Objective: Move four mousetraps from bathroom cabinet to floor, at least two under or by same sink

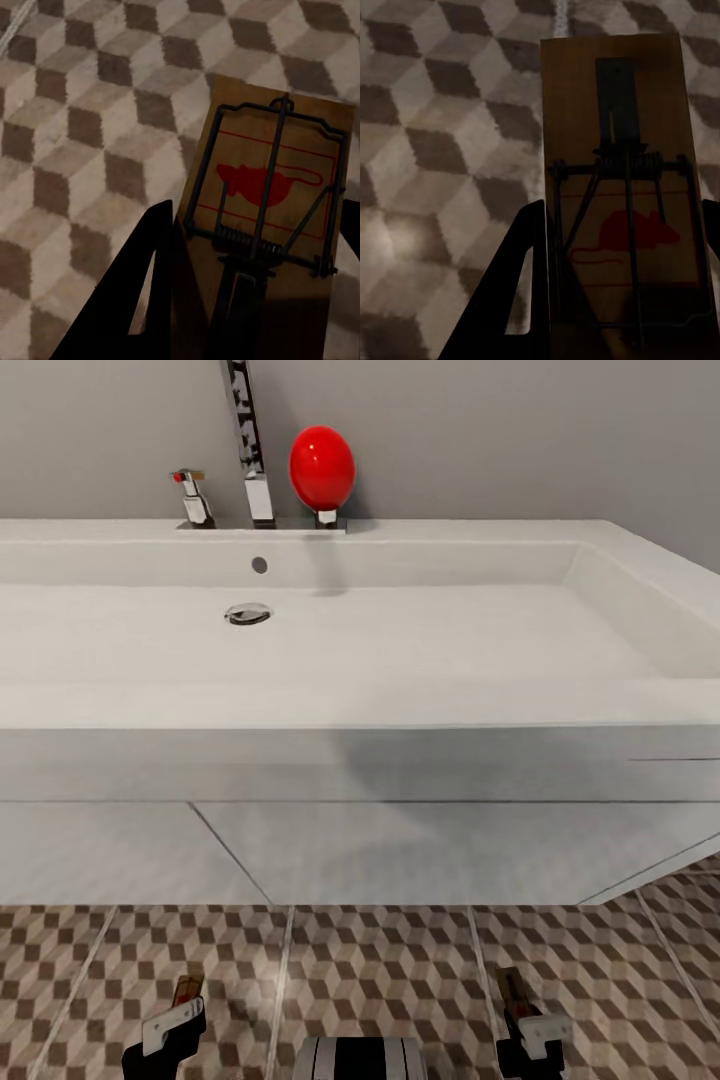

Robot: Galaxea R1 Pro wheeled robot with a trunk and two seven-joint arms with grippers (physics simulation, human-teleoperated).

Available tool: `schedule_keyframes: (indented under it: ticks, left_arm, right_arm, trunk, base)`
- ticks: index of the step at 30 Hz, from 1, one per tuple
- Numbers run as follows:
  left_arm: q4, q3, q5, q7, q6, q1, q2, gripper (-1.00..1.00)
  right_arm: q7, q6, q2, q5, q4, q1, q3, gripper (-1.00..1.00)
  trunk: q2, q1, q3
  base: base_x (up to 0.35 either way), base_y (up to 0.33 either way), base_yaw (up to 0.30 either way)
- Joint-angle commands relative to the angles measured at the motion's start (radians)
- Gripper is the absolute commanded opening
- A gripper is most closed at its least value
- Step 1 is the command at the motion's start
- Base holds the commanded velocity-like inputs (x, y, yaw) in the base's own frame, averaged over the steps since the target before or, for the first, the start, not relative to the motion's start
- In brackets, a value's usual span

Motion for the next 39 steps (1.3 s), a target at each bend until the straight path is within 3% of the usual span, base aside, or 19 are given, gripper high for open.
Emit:
schedule_keyframes:
  ticks: [1, 9, 17, 25, 35, 39]
  left_arm:
    - [0.0, -0.004, 0.001, 0.004, -0.003, 0.0, 0.0, -1.0]
    - [0.018, -0.003, 0.004, 0.012, -0.003, 0.022, -0.04, -1.0]
    - [0.027, -0.002, 0.005, 0.011, -0.004, 0.028, -0.045, -1.0]
    - [0.004, -0.008, 0.0, 0.017, -0.001, 0.029, -0.031, -1.0]
    - [-0.053, -0.008, 0.0, 0.051, 0.024, 0.029, 0.022, -1.0]
    - [-0.075, -0.009, -0.001, 0.055, 0.045, 0.029, 0.027, -1.0]
  right_arm:
    - [0.0, -0.006, 0.0, 0.008, 0.004, -0.001, -0.008, -1.0]
    - [-0.005, -0.006, 0.038, 0.01, 0.004, -0.001, -0.009, -1.0]
    - [-0.006, -0.011, 0.038, 0.014, 0.004, -0.001, -0.01, -1.0]
    - [-0.008, -0.01, 0.035, 0.021, -0.006, -0.001, -0.009, -1.0]
    - [-0.005, 0.0, 0.023, 0.02, -0.062, -0.001, -0.009, -1.0]
    - [-0.005, 0.002, 0.023, 0.022, -0.085, -0.001, -0.01, -1.0]
  trunk:
    - [0.0, 0.0, -0.001]
    - [0.0, 0.0, -0.001]
    - [0.0, 0.0, -0.001]
    - [0.0, 0.0, -0.001]
    - [0.0, 0.0, -0.001]
    - [0.0, 0.0, -0.001]
  base:
    - [0.0, 0.0, 0.0]
    - [0.0, 0.0, 0.0]
    - [0.0, 0.0, 0.0]
    - [0.0, 0.0, 0.0]
    - [0.0, 0.0, 0.0]
    - [0.0, 0.0, 0.0]
